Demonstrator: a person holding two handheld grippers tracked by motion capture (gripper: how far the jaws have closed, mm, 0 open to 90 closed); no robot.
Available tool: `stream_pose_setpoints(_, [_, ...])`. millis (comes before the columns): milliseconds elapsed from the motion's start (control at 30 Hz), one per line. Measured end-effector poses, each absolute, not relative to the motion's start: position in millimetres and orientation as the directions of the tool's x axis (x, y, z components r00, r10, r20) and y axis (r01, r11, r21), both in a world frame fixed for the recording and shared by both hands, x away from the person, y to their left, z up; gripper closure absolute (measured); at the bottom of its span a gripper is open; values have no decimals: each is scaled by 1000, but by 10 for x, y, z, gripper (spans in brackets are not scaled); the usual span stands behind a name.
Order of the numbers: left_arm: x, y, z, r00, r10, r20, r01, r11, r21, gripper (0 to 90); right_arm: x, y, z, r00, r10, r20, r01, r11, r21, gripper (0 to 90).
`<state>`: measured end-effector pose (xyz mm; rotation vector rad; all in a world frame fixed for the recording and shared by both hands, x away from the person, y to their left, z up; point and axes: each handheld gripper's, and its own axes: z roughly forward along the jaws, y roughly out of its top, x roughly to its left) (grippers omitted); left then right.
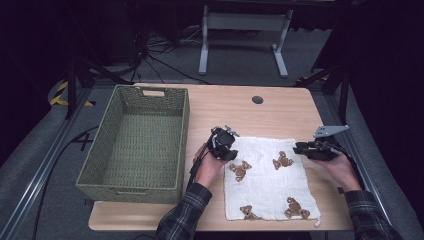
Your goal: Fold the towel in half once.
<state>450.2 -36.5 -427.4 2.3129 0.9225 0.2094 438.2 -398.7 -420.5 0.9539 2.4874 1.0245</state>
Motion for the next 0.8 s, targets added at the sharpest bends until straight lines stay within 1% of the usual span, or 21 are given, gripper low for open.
stream_pose_setpoints(100, [4612, -335, -4267, 726, 684, -75, 569, -536, 624, 641, 4493, -3992, -4215, -727, 687, -21, 473, 522, 710, 702])
stream_pose_setpoints(133, [4639, -324, -4262, 719, 692, -70, 577, -537, 616, 640, 4524, -3998, -4227, -721, 692, -29, 467, 517, 717, 705])
stream_pose_setpoints(167, [4670, -321, -4277, 711, 701, -56, 571, -529, 628, 639, 4559, -4010, -4245, -718, 696, -22, 471, 508, 721, 705])
stream_pose_setpoints(233, [4726, -302, -4296, 700, 711, -60, 581, -519, 627, 638, 4638, -4015, -4281, -704, 709, -33, 492, 520, 698, 704])
stream_pose_setpoints(333, [4776, -290, -4313, 694, 718, -46, 580, -521, 626, 637, 4691, -4024, -4296, -696, 717, -24, 497, 506, 705, 701])
stream_pose_setpoints(500, [4904, -228, -4373, 665, 744, -54, 611, -502, 612, 618, 4841, -4028, -4394, -673, 739, -29, 521, 502, 690, 684])
stream_pose_setpoints(633, [4970, -203, -4404, 653, 756, -55, 623, -494, 606, 615, 4896, -4065, -4460, -656, 755, -12, 544, 484, 686, 680])
stream_pose_setpoints(700, [4987, -200, -4429, 646, 761, -60, 634, -490, 598, 615, 4909, -4075, -4491, -657, 754, -16, 550, 493, 674, 683])
stream_pose_setpoints(800, [5006, -203, -4469, 644, 762, -61, 640, -494, 589, 618, 4905, -4086, -4496, -655, 756, -3, 553, 482, 680, 712])
